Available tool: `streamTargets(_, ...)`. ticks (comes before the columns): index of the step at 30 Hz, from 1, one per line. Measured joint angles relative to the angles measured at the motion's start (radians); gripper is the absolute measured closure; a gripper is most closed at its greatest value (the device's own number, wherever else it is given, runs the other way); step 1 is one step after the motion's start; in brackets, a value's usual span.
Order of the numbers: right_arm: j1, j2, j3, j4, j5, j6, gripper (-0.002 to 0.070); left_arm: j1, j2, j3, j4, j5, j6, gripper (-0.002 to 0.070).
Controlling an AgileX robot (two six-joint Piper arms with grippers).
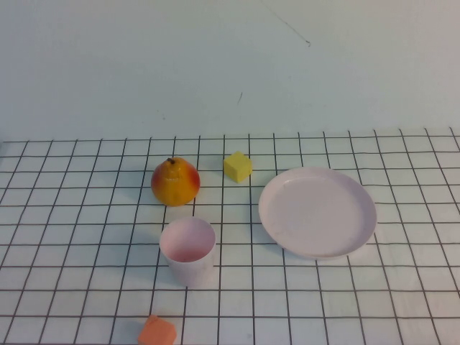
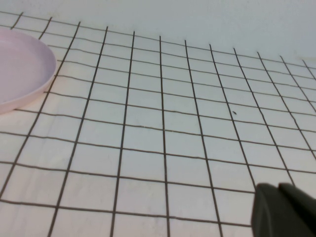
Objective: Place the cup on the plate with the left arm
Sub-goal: Pick up the cup from the table
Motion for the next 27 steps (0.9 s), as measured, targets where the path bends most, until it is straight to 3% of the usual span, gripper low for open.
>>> streamTargets(6, 0.0, 0.0, 0.0, 0.0, 0.0, 0.0, 0.0678, 0.0, 0.12, -0.223, -0.006, 0.283, 0.006, 0.0677)
streamTargets(11, 0.0, 0.0, 0.0, 0.0, 0.0, 0.0, 0.0678, 0.0, 0.146, -0.364, -0.07, 0.241, 0.008, 0.0677)
streamTargets(27, 0.0, 0.0, 0.0, 0.0, 0.0, 0.0, 0.0678, 0.0, 0.249, -0.373, -0.138, 0.173, 0.013, 0.0677)
